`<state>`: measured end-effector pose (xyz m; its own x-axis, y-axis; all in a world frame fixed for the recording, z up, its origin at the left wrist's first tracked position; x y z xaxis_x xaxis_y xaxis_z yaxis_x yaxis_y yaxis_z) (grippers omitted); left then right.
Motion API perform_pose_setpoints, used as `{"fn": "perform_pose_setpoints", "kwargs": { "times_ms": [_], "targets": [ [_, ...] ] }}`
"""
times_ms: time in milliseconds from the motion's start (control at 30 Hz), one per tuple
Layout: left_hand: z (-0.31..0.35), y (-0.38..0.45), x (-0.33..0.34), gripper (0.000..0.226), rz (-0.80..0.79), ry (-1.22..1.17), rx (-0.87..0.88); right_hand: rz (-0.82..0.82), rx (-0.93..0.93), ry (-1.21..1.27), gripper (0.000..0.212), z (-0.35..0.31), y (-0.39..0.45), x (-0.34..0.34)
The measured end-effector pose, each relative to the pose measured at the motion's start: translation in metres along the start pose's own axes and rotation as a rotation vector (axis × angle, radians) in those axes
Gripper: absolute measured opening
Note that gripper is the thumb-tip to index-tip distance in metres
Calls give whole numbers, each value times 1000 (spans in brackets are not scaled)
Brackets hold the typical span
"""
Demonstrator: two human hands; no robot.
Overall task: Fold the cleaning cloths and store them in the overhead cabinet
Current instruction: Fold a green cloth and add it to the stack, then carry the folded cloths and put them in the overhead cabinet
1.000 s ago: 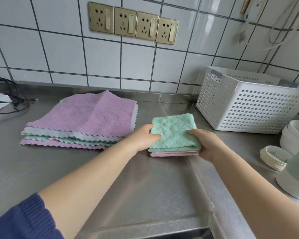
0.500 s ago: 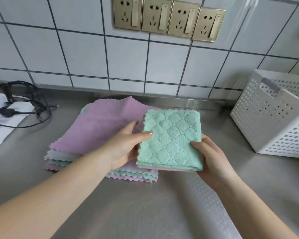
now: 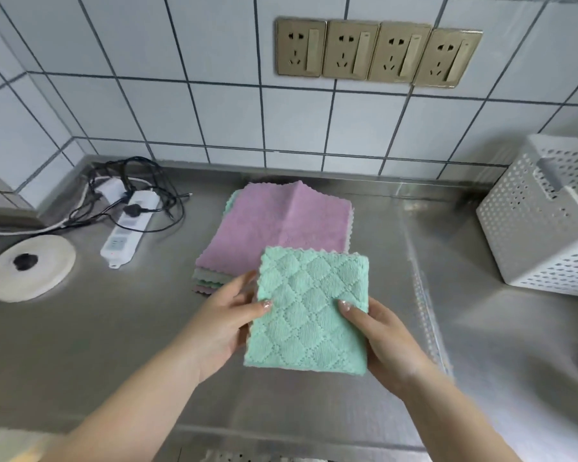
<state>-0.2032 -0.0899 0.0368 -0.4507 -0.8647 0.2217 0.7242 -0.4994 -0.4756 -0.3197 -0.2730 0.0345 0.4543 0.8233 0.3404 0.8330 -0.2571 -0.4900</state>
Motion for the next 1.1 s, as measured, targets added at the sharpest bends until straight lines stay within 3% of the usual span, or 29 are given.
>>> {"fn": "perform_pose_setpoints", "kwargs": {
  "times_ms": [267, 367, 500, 700, 900, 1100],
  "targets": [
    [26, -10, -42, 46, -59, -74, -142, -80, 5, -10, 43, -10, 7, 45],
    [35, -5, -59, 41, -73, -36, -169, -51, -9, -19, 33, -7, 15, 66],
    [47, 2, -97, 48, -81, 31, -184, 9, -23, 28, 44, 9, 20, 104],
    [77, 16, -175, 69, -181, 213, -156, 192, -129, 145, 37, 52, 14, 189],
    [80, -1, -214, 58, -388, 332, -214, 418, -195, 309, 33, 104, -31, 254],
    [57, -45, -196, 50, -662, 445, -264, 672, -277, 447, 33, 149, -109, 282]
  ]
}}
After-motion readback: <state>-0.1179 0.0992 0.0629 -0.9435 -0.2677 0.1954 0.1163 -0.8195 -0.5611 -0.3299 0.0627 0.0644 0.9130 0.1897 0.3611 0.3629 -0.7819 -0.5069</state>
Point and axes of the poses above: each hand's wrist, its own y-axis towards the middle knuckle, its own x-axis out of the palm, z = x × y, the point moved 1 cm from there along y, towards the middle knuckle, and after that the axes turned 6 degrees about z, right-handed, at the moved point
